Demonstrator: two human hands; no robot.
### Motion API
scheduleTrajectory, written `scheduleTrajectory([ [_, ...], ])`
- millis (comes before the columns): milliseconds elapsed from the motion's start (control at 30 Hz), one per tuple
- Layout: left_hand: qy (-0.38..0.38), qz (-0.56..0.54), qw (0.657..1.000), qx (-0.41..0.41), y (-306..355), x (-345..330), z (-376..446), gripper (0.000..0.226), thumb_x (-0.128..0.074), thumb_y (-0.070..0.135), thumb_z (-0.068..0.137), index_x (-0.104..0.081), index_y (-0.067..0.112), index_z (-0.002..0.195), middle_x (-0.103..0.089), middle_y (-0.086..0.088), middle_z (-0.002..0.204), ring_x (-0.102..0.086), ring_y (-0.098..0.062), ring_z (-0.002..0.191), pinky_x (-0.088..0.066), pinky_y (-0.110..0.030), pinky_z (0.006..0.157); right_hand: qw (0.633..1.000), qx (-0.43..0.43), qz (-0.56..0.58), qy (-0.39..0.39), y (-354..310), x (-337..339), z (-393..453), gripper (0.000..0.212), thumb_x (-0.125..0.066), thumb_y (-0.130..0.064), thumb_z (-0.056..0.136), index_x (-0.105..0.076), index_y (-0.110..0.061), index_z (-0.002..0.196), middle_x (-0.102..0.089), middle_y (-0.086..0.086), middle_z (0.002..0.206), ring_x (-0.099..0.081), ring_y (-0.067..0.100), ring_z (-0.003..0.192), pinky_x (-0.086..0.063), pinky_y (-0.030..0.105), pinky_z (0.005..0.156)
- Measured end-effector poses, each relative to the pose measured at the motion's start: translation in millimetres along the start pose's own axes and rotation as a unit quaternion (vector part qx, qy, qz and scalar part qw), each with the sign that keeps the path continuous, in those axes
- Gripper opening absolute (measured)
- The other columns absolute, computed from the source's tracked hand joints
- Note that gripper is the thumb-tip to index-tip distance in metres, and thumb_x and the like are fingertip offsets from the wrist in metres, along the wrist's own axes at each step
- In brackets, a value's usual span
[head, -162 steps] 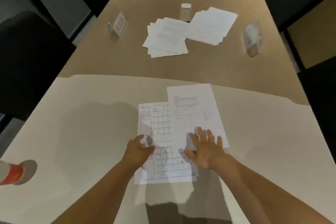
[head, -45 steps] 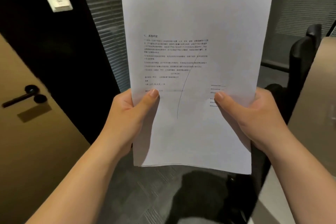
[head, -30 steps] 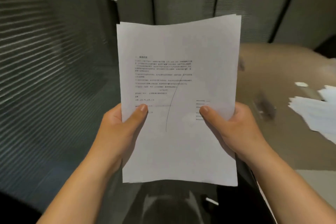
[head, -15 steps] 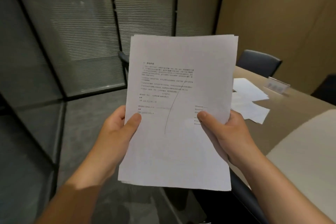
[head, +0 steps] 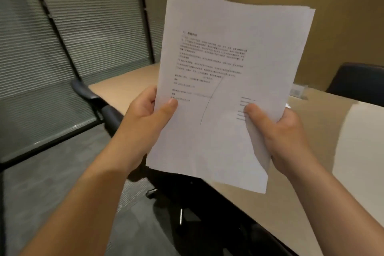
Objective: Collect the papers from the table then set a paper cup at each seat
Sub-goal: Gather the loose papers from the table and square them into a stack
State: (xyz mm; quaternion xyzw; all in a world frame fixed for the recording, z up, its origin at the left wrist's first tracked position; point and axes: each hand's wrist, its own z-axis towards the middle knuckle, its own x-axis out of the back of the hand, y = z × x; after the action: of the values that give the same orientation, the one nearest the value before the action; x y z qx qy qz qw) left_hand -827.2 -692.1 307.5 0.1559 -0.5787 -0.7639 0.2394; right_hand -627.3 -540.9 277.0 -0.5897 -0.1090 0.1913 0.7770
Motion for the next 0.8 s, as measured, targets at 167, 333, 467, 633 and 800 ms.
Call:
scheduleTrajectory([
  [167, -0.091, -0.026, 0.996, -0.002, -34, -22, 108, 0.022, -0.059, 0.019, 0.099, -0.064, 0.025, 0.12, -0.077, 0.007, 0.112, -0.075, -0.016, 0.098, -0.063, -0.032, 0.074, 0.997, 0.009, -0.029, 0.076, 11, 4, 54, 0.015, -0.069, -0.034, 0.089, -0.075, -0.046, 0.083, -0.078, -0.016, 0.088, -0.075, 0.008, 0.076, -0.057, 0.019, 0.056],
  [333, -0.203, -0.039, 0.978, -0.014, -60, -50, 209, 0.017, -0.061, 0.027, 0.097, -0.067, 0.038, 0.109, -0.076, 0.012, 0.11, -0.074, -0.015, 0.097, -0.06, -0.04, 0.079, 0.979, 0.013, -0.072, 0.19, 22, 8, 100, 0.009, -0.069, -0.037, 0.088, -0.075, -0.044, 0.088, -0.078, -0.015, 0.092, -0.075, 0.009, 0.08, -0.058, 0.019, 0.059],
  [467, -0.267, -0.046, 0.963, 0.002, -77, -67, 269, 0.015, -0.063, 0.032, 0.095, -0.067, 0.044, 0.103, -0.075, 0.018, 0.106, -0.074, -0.011, 0.093, -0.059, -0.042, 0.079, 0.961, -0.005, -0.098, 0.257, 29, 9, 129, 0.033, -0.07, -0.047, 0.082, -0.071, -0.028, 0.109, -0.078, -0.011, 0.099, -0.075, 0.012, 0.085, -0.059, 0.028, 0.066],
  [633, -0.314, -0.071, 0.946, 0.039, -112, -91, 314, 0.018, -0.062, 0.027, 0.096, -0.066, 0.042, 0.105, -0.075, 0.021, 0.102, -0.072, -0.012, 0.092, -0.055, -0.036, 0.072, 0.938, -0.046, -0.125, 0.319, 50, 11, 154, 0.017, -0.071, -0.036, 0.088, -0.074, -0.025, 0.1, -0.079, -0.007, 0.096, -0.076, 0.016, 0.084, -0.062, 0.033, 0.07],
  [800, -0.349, -0.12, 0.926, 0.079, -140, -121, 358, 0.02, -0.06, 0.021, 0.098, -0.07, 0.034, 0.11, -0.079, 0.01, 0.104, -0.077, -0.013, 0.087, -0.061, -0.025, 0.063, 0.931, -0.076, -0.15, 0.325, 62, 30, 198, 0.008, -0.069, -0.031, 0.089, -0.077, -0.03, 0.087, -0.079, -0.006, 0.087, -0.076, 0.016, 0.075, -0.062, 0.029, 0.06],
])
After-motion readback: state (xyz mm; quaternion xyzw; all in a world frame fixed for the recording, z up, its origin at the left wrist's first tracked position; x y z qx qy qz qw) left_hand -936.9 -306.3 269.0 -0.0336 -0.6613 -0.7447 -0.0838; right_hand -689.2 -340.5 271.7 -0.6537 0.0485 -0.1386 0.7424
